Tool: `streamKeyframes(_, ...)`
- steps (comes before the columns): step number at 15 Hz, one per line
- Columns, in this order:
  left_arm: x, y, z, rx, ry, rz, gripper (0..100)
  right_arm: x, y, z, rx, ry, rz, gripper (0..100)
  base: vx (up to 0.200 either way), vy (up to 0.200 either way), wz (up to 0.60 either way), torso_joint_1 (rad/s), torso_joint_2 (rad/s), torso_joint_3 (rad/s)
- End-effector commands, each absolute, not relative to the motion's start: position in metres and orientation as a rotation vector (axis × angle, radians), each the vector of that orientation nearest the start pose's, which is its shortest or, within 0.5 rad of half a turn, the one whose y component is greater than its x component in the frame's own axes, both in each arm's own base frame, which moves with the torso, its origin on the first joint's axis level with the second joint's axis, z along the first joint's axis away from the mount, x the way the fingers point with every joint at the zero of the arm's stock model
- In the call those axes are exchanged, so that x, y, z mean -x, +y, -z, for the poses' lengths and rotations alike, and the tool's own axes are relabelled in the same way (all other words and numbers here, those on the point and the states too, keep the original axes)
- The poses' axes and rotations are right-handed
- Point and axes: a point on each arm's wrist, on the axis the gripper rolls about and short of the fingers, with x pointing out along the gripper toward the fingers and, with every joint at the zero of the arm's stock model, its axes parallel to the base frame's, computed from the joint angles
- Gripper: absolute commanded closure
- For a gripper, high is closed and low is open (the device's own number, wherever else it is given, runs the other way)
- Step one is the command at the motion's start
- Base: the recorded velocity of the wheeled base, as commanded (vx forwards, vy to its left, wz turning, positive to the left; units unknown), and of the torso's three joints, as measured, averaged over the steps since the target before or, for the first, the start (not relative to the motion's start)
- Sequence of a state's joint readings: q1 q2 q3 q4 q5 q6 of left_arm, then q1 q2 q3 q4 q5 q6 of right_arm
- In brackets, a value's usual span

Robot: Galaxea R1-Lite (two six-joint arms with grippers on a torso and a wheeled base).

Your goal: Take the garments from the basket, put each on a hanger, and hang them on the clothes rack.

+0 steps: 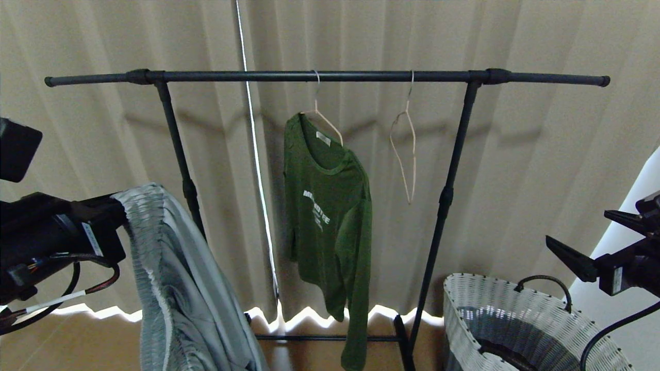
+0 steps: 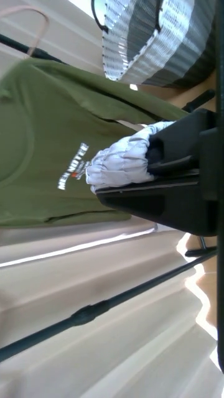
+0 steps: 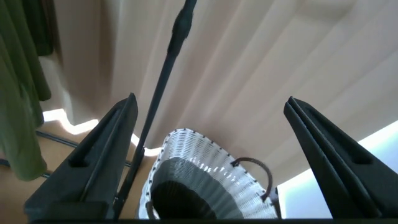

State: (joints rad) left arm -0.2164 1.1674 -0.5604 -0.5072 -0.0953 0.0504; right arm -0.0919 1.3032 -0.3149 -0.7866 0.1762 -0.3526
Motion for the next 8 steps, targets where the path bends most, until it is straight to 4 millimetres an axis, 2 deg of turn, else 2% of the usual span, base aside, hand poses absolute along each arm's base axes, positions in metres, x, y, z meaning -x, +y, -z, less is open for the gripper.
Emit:
streamKeyframes(1, -0.1670, -0.0388, -0.2279, -0.056, 0.094, 0.312, 100, -0.1795, -0.0126, -0.1650, 0.325, 0.181, -0.118, 0, 0.000, 0.000, 0.00, 0.207, -0.49, -0.281)
streamKeyframes(5, -0.1673, -0.0389, -0.2276, -0.056, 0.095, 0.314, 100, -0.1818, -0.0128, -0.1671, 0.329, 0.161, -0.115, 0, 0.000, 0.000, 0.00, 0.218, -0.50, -0.278)
streamKeyframes(8, -0.1675, -0.0390, -0.2265, -0.057, 0.100, 0.312, 100, -0.1814, -0.0126, -0.1721, 0.250, 0.116, -0.096, 0, 0.000, 0.000, 0.00, 0.072, -0.17, -0.092)
